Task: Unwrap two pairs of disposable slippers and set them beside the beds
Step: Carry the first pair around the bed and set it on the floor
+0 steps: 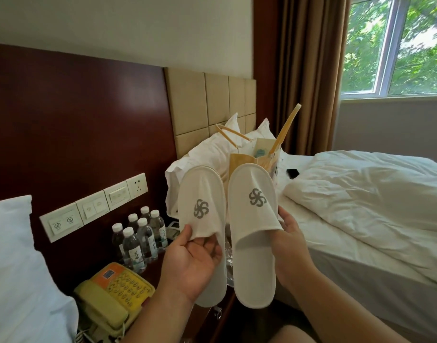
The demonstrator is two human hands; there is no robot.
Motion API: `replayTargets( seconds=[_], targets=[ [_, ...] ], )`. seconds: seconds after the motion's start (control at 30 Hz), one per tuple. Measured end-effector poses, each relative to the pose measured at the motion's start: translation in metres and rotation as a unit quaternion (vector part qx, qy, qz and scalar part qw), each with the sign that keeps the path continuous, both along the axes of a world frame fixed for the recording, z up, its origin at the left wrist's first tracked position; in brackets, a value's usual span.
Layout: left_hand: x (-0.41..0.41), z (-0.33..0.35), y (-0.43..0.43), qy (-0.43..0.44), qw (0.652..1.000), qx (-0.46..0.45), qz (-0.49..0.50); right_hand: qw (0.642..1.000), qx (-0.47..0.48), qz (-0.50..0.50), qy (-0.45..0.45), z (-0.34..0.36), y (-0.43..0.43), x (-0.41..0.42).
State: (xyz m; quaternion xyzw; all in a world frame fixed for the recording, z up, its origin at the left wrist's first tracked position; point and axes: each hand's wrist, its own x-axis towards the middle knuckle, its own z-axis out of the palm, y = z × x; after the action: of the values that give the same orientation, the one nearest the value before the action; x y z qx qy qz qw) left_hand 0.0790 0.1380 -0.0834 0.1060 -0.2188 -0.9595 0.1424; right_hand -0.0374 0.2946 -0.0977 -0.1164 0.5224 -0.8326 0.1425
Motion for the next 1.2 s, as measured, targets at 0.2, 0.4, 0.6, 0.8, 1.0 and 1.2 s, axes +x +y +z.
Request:
replayTargets(
  seconds=[0.2, 0.4, 0.6, 0.8, 1.0, 1.2],
  targets=[
    [-0.003, 0.011, 0.009, 0.010, 1.000, -0.004, 0.001, 1.000, -0.009, -0.006, 0.022, 0.008, 0.008, -0.004],
    [-0.003, 0.020, 0.021, 0.009, 1.000, 0.005, -0.012, 0.999, -0.034, 0.000, 0.020, 0.008, 0.009, -0.005],
    [-0.003, 0.024, 0.029, 0.025, 0.999, 0.012, -0.026, 0.998, -0.049, -0.004, 0.026, 0.008, 0.016, -0.005],
    [-0.024, 0.036, 0.048, 0.102, 0.992, -0.036, -0.070, 0.998, -0.021, -0.051, 0.044, 0.020, 0.045, -0.009],
    [-0.073, 0.051, 0.118, 0.050, 0.995, -0.056, -0.063, 0.986, 0.038, -0.151, 0.053, 0.039, 0.110, -0.038],
    [-0.133, 0.052, 0.199, -0.052, 0.977, -0.179, -0.105, 0.973, 0.043, -0.224, 0.046, 0.038, 0.185, -0.067]
  ],
)
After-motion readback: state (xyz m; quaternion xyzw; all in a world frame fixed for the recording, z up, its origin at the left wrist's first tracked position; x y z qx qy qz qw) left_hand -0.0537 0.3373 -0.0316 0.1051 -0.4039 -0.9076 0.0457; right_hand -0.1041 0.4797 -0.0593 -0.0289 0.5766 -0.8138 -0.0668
